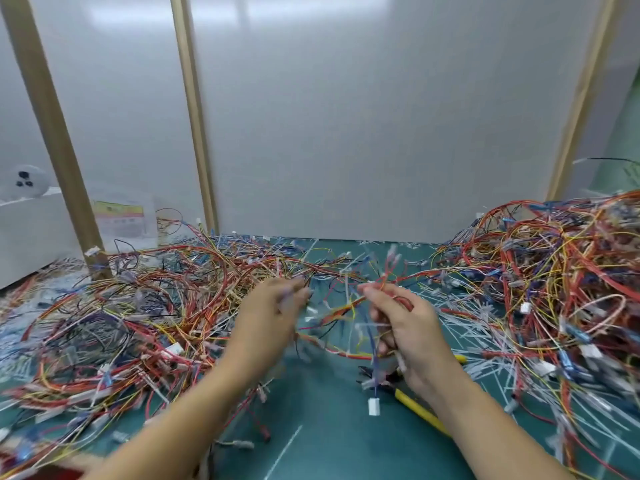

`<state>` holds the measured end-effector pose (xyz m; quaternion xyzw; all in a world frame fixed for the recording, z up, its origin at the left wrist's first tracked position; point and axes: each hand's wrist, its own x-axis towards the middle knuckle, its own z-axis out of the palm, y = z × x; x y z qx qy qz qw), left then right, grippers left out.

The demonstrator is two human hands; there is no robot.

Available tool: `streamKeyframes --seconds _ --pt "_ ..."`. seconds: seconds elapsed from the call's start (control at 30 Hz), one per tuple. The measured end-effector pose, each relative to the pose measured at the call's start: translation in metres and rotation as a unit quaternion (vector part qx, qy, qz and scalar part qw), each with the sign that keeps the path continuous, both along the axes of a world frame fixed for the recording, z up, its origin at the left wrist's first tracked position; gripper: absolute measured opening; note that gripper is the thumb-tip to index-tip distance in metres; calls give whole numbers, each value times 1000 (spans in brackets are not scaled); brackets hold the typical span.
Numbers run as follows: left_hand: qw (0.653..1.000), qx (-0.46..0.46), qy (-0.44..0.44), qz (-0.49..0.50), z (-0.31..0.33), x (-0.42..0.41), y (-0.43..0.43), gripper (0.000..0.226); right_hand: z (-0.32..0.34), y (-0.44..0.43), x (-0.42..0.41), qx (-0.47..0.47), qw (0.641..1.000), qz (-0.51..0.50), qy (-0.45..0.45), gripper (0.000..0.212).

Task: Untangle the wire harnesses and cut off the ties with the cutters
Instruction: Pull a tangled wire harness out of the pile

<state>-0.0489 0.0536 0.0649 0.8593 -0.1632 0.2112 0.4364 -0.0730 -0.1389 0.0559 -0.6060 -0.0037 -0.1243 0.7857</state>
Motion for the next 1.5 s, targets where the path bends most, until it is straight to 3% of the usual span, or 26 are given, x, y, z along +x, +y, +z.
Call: streamKeyframes --seconds 0.03,0.1,0.17,0.23,0.3,0.37,0.4,0.47,0.5,0.6,0.67,0.77,0.83,0.9,0.93,1.0,1.07,1.1,1.13,1.17,1.2,1.23,1.3,1.37,1.43,1.5 --pt "999 19 38 16 5 12 13 28 3 -4 0 29 999 -14 -8 15" --pt "981 159 108 27 11 29 42 51 10 -10 0 68 997 -29 -32 25" --pt "936 304 176 -9 10 35 66 70 17 -13 -2 79 995 -38 -55 22" --pt "900 368 230 -29 8 38 82 75 29 -19 -3 67 993 -55 -75 15" --pt "917 346 196 -11 19 47 87 70 50 -29 -2 51 991 -61 -103 14" --pt "960 267 68 43 39 60 79 70 74 -39 -3 7 992 -54 -118 15" --pt "960 268 -25 74 50 68 73 66 82 -42 -3 -21 992 -51 -116 15" --pt "916 351 -176 80 64 82 58 43 88 -46 -1 -64 991 -49 -107 15" --pt "885 428 -173 59 64 90 52 38 87 -46 0 -78 991 -47 -103 15" --pt "820 572 -1 17 44 115 47 45 81 -48 4 -86 990 -35 -102 17" --pt "851 523 38 3 32 134 63 30 82 -56 8 -83 990 -39 -107 19" --pt "909 380 34 170 44 158 112 27 95 -80 15 -140 980 -78 -117 17" --pt "896 352 115 244 60 169 140 26 105 -96 18 -157 975 -98 -122 17" --pt "858 400 190 260 77 163 146 44 112 -108 22 -161 971 -125 -125 16" --pt "835 442 181 273 85 152 137 53 113 -110 24 -166 969 -136 -124 16" --pt "825 478 37 300 91 125 107 59 107 -105 28 -183 967 -132 -116 16" --pt "875 439 -101 177 78 85 67 56 97 -93 34 -209 966 -102 -110 21" --pt "899 432 -67 34 67 62 47 55 91 -86 36 -228 964 -89 -108 23" --pt "898 430 28 -92 55 41 29 57 86 -79 38 -257 957 -82 -103 24" --pt "861 465 115 -168 42 25 15 57 82 -71 40 -293 948 -75 -98 25" --pt "826 514 127 -195 30 17 7 50 78 -65 41 -330 937 -68 -90 24" --pt "817 541 95 -174 24 18 3 37 74 -59 42 -364 927 -58 -75 21" --pt "862 490 54 -115 28 22 3 17 64 -47 40 -436 898 -44 -27 33" --pt "918 375 69 -104 32 25 7 17 48 -32 34 -507 859 -70 2 53" --pt "948 285 94 -105 35 21 9 19 35 -15 26 -552 829 -92 -13 57" --pt "965 214 99 -113 34 15 9 19 25 0 20 -525 850 -35 -20 58"
